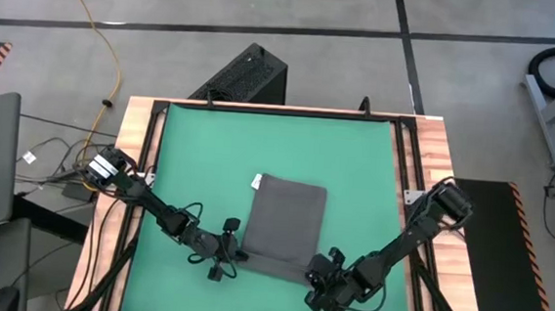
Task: Roll towel
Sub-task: Roll the gray towel
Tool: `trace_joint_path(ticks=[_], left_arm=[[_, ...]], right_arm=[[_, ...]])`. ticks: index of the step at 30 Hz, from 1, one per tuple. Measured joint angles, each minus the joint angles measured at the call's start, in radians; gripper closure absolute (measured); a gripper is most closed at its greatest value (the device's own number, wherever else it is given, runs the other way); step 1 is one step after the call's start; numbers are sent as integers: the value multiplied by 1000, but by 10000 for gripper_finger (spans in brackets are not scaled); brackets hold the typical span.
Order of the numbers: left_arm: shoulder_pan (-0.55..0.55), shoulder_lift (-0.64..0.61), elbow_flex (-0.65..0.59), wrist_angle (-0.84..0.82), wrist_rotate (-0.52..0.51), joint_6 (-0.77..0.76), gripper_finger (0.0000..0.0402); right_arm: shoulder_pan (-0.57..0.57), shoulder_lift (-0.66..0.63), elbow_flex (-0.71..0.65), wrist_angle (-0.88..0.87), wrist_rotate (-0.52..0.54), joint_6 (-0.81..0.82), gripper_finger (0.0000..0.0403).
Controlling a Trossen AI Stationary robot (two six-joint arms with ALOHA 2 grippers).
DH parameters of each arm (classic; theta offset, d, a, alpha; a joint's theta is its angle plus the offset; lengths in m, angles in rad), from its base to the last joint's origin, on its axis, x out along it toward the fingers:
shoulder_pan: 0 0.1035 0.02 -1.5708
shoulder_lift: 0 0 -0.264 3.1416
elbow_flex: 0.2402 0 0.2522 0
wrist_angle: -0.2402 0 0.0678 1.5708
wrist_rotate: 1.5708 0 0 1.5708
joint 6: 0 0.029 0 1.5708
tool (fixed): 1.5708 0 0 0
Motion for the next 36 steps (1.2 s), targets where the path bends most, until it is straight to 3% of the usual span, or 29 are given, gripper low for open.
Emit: trace_joint_path(ticks=[5,9,14,19,26,36], left_arm=[[1,0,0,-1,3,-1,401],[3,0,-1,-2,5,-3,401],[3,0,-1,-2,5,-3,401],[4,0,-1,-2,5,-3,401],[4,1,-1,-2,1,-5,401],[6,1,-2,-6,-14,-29,401]], right_arm=[[-3,-102,1,-13,-9,-130,334],[-8,-179,15,-3,-51,-330,305],[-18,-189,84,-46,-122,-696,224],[-34,-109,133,-97,-100,-928,144],[-45,23,183,-95,-92,-1038,130],[-28,133,189,-162,-81,-950,133]])
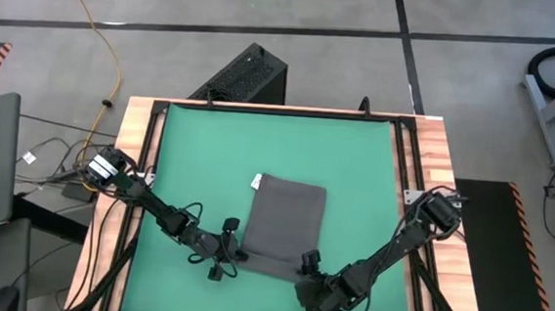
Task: Roll towel
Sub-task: Roll the gray towel
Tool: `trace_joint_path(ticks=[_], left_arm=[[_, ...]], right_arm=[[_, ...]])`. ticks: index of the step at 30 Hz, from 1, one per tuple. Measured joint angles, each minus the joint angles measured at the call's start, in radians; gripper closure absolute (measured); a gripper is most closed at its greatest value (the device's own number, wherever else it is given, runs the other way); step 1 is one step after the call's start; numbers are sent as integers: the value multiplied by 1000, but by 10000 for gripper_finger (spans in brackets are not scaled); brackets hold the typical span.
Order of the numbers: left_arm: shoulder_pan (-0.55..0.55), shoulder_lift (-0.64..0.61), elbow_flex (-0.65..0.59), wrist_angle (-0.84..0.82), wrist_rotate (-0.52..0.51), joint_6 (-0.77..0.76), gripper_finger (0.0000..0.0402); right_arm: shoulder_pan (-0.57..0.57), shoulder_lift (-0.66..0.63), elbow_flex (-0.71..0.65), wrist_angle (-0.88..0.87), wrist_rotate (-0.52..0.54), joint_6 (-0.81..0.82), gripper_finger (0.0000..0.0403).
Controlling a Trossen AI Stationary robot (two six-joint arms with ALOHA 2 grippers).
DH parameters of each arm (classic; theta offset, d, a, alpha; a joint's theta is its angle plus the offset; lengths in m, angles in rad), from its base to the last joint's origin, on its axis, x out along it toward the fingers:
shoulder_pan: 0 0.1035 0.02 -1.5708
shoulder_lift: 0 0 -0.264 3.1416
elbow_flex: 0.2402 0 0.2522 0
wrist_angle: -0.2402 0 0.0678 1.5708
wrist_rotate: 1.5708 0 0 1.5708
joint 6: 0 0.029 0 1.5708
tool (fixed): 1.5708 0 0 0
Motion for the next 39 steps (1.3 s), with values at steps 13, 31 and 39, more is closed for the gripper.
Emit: trace_joint_path(ticks=[13,31,39], left_arm=[[0,-1,1,-27,-2,-25,401],[11,1,9,13,116,-158,401],[36,3,89,-1,316,-447,401]], right_arm=[[44,13,-40,-53,62,410,140],[-6,10,-37,-80,0,658,377],[-12,-8,27,-78,-148,635,377]])
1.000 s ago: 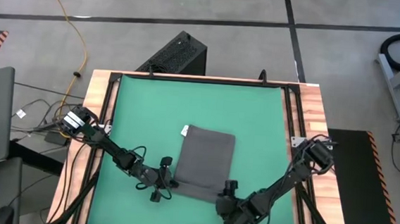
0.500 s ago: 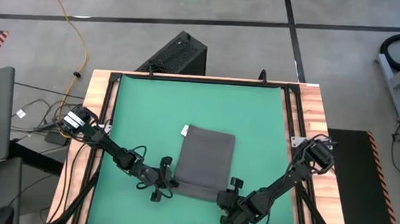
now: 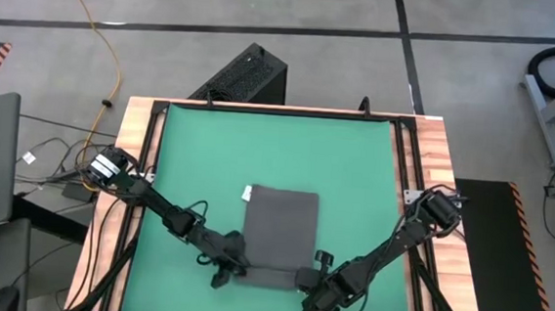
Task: Roll towel
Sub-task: Roll the gray towel
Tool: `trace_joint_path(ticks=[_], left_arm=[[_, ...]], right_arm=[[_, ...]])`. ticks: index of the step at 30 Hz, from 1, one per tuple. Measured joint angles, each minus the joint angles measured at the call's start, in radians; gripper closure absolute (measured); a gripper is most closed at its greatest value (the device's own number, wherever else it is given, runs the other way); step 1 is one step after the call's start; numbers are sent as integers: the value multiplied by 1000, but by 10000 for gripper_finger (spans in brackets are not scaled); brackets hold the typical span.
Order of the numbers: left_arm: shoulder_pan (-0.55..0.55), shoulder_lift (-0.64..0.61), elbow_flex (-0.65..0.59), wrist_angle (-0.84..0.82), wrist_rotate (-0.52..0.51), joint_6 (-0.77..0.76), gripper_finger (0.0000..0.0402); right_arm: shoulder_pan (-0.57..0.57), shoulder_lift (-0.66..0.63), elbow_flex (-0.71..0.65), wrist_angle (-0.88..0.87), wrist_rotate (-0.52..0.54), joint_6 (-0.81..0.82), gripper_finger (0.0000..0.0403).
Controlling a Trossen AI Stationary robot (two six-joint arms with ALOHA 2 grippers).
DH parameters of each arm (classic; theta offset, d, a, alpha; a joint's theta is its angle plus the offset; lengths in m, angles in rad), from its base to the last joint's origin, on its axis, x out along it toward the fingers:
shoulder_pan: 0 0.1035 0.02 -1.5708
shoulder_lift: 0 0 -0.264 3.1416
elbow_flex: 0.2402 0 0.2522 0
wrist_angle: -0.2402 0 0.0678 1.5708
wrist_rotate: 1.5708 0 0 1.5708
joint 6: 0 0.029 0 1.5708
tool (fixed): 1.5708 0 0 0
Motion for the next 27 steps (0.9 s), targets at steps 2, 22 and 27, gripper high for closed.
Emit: trace_joint_path(ticks=[2,22,27], left_arm=[[4,0,17,-29,17,-36,401],[-14,-77,25,-86,-40,-14,401],[-69,-222,29,-155,-284,312,401]], right_arm=[[0,-13,10,3,-34,3,377],[-97,-98,14,-28,-280,11,377],[-97,-98,14,-29,-275,-4,377]])
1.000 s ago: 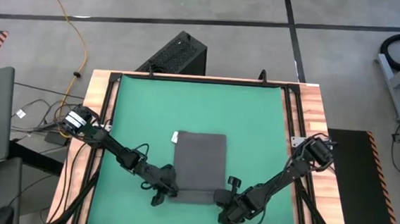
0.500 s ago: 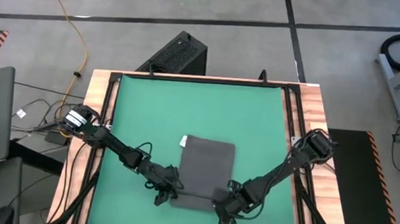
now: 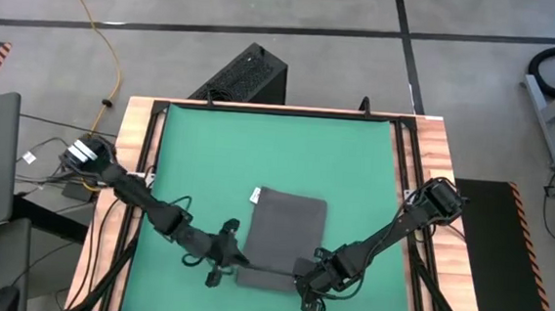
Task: Roll towel
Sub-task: Roll the gray towel
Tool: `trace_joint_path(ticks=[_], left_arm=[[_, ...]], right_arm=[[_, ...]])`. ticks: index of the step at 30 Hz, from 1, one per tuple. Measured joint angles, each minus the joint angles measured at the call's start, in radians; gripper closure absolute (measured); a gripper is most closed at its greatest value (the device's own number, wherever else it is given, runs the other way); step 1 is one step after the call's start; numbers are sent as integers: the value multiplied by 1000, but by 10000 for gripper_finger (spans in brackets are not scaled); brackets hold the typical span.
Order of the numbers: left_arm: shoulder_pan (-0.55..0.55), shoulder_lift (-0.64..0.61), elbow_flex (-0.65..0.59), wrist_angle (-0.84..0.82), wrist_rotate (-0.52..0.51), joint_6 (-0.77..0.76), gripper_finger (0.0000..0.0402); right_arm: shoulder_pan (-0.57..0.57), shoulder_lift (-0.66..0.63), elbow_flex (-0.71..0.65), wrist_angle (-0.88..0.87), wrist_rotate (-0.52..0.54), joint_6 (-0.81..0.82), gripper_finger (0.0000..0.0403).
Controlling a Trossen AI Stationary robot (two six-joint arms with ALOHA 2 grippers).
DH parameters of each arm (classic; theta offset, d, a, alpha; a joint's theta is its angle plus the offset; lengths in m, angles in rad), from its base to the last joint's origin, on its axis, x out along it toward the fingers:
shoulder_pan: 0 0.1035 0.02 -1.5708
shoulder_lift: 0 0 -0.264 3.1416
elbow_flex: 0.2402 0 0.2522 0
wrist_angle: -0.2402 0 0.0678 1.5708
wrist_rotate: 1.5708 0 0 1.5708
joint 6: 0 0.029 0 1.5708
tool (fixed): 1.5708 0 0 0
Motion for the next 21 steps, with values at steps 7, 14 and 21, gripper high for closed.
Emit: trace_joint_path(ticks=[7,14,21], left_arm=[[-72,13,0,-44,-113,436,401],[-44,112,0,-13,-113,434,401],[-41,179,1,100,-81,459,401]], right_arm=[[0,0,0,1,-4,-5,377],[0,-1,-6,6,-7,-5,377],[0,-1,-7,5,-9,-4,377]])
